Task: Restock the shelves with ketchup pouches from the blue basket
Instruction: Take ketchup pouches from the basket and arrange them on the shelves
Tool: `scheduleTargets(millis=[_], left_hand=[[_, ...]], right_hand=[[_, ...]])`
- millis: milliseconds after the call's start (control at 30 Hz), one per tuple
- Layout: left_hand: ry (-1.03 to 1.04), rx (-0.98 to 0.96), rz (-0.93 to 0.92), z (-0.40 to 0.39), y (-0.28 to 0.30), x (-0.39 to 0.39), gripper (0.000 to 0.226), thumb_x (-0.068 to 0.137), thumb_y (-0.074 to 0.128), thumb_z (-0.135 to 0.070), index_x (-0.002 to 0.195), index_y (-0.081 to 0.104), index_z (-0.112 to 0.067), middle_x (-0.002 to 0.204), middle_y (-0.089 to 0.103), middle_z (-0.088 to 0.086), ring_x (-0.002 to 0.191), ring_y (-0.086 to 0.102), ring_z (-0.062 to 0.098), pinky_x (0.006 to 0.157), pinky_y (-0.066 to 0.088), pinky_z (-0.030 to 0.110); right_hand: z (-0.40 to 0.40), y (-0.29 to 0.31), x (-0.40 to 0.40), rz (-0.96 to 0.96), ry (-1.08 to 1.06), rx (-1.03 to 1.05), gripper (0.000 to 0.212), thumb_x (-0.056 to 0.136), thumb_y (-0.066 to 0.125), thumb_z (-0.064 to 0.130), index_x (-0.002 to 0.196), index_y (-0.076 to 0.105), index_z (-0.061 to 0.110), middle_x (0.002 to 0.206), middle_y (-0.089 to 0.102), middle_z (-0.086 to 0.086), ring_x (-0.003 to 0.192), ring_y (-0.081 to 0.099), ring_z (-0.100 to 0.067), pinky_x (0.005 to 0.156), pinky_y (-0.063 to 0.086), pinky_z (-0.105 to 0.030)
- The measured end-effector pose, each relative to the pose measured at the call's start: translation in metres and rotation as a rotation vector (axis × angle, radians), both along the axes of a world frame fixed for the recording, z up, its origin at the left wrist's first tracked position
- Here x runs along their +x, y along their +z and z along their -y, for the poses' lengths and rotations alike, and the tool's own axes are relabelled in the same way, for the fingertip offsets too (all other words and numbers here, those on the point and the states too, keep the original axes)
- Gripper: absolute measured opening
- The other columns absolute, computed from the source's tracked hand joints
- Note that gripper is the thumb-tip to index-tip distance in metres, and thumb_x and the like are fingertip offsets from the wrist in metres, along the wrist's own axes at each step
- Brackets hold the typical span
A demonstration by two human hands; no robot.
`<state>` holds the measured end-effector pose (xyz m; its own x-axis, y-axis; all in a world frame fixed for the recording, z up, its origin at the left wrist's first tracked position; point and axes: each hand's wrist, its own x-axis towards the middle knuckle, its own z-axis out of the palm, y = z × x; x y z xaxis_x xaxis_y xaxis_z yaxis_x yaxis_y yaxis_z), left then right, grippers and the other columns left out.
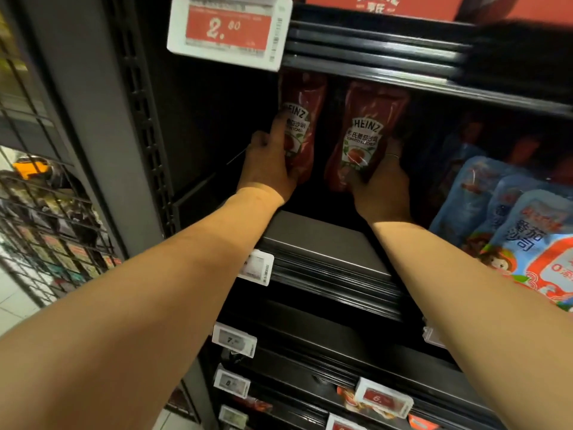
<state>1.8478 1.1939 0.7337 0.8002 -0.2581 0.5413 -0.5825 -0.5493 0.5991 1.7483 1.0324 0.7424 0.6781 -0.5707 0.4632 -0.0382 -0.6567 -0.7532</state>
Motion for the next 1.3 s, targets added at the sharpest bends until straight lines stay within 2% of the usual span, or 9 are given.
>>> scheduleTargets(millis=[167, 300, 467, 633, 800, 933, 1133, 1200, 1300], left_hand=[[-0.038, 0.043, 0.017, 0.007, 0.007, 0.018, 0.101, 0.079, 0.079, -0.020, 0.158, 0.017, -0.029, 0.138, 0.041, 0.022, 0.126, 0.048, 0.042, 0.104, 0.044, 0.044], [-0.017, 0.028, 0.018, 0.019, 0.007, 0.036, 0.098, 0.080, 0.080, -0.025, 0.158, 0.020, -0.024, 0.134, 0.043, 0.020, 0.123, 0.050, 0.040, 0.104, 0.045, 0.044], [0.007, -0.023, 0.069, 0.025, -0.004, 0.053, 0.095, 0.082, 0.079, -0.028, 0.157, 0.021, -0.026, 0.124, 0.046, 0.019, 0.112, 0.054, 0.039, 0.095, 0.046, 0.042], [-0.026, -0.021, 0.066, 0.023, -0.002, 0.052, 0.098, 0.080, 0.079, -0.023, 0.159, 0.021, -0.025, 0.124, 0.043, 0.019, 0.113, 0.053, 0.039, 0.101, 0.045, 0.043], [-0.040, -0.061, 0.135, 0.018, 0.000, 0.042, 0.076, 0.081, 0.077, -0.027, 0.148, 0.041, -0.024, 0.122, 0.039, 0.014, 0.110, 0.051, 0.032, 0.097, 0.050, 0.041], [-0.064, 0.087, 0.127, 0.017, -0.001, 0.040, 0.055, 0.082, 0.075, -0.025, 0.134, 0.057, -0.022, 0.132, 0.039, 0.015, 0.118, 0.047, 0.035, 0.104, 0.048, 0.043], [-0.099, 0.242, 0.063, 0.025, -0.002, 0.046, 0.069, 0.081, 0.073, -0.020, 0.144, 0.049, -0.032, 0.143, 0.029, 0.014, 0.125, 0.039, 0.039, 0.108, 0.039, 0.036], [-0.093, 0.264, -0.027, 0.027, -0.002, 0.051, 0.074, 0.083, 0.071, -0.026, 0.148, 0.040, -0.040, 0.146, 0.023, 0.012, 0.131, 0.035, 0.039, 0.111, 0.038, 0.039], [-0.104, 0.314, -0.128, 0.030, -0.001, 0.062, 0.078, 0.085, 0.067, -0.037, 0.152, 0.027, -0.048, 0.155, 0.016, 0.009, 0.138, 0.033, 0.039, 0.114, 0.038, 0.047]], right_hand=[[0.009, -0.004, 0.005, 0.028, -0.061, -0.003, 0.079, 0.089, 0.073, 0.018, 0.153, 0.027, 0.016, 0.139, 0.059, -0.011, 0.125, 0.059, -0.028, 0.105, 0.049, -0.040], [0.015, -0.007, 0.008, 0.028, -0.082, -0.011, 0.080, 0.090, 0.073, 0.021, 0.154, 0.026, 0.015, 0.141, 0.057, -0.012, 0.126, 0.057, -0.028, 0.105, 0.048, -0.037], [0.023, -0.010, 0.022, -0.015, -0.176, -0.092, 0.081, 0.090, 0.073, 0.025, 0.154, 0.025, 0.014, 0.143, 0.052, -0.018, 0.127, 0.054, -0.036, 0.103, 0.045, -0.040], [0.029, -0.004, 0.058, -0.098, -0.241, -0.117, 0.082, 0.093, 0.068, 0.031, 0.157, 0.022, 0.010, 0.145, 0.050, -0.022, 0.131, 0.049, -0.040, 0.104, 0.041, -0.039], [0.030, -0.009, 0.082, -0.037, -0.188, -0.063, 0.081, 0.091, 0.070, 0.031, 0.157, 0.026, 0.014, 0.148, 0.048, -0.019, 0.135, 0.047, -0.036, 0.110, 0.038, -0.036], [0.034, -0.011, 0.072, 0.038, -0.227, -0.143, 0.088, 0.087, 0.074, 0.032, 0.155, 0.025, 0.005, 0.153, 0.039, -0.024, 0.141, 0.037, -0.038, 0.118, 0.028, -0.036], [0.026, -0.012, 0.076, -0.087, -0.133, -0.255, 0.056, 0.084, 0.070, 0.033, 0.137, 0.055, 0.026, 0.147, 0.041, -0.019, 0.134, 0.043, -0.040, 0.113, 0.039, -0.043], [0.027, -0.012, 0.076, -0.104, -0.159, -0.240, 0.053, 0.083, 0.072, 0.037, 0.133, 0.058, 0.033, 0.147, 0.040, -0.018, 0.137, 0.040, -0.040, 0.115, 0.037, -0.042], [0.031, -0.010, 0.077, -0.097, -0.041, -0.138, 0.054, 0.085, 0.073, 0.028, 0.137, 0.057, 0.028, 0.144, 0.051, -0.014, 0.136, 0.046, -0.032, 0.114, 0.039, -0.037]])
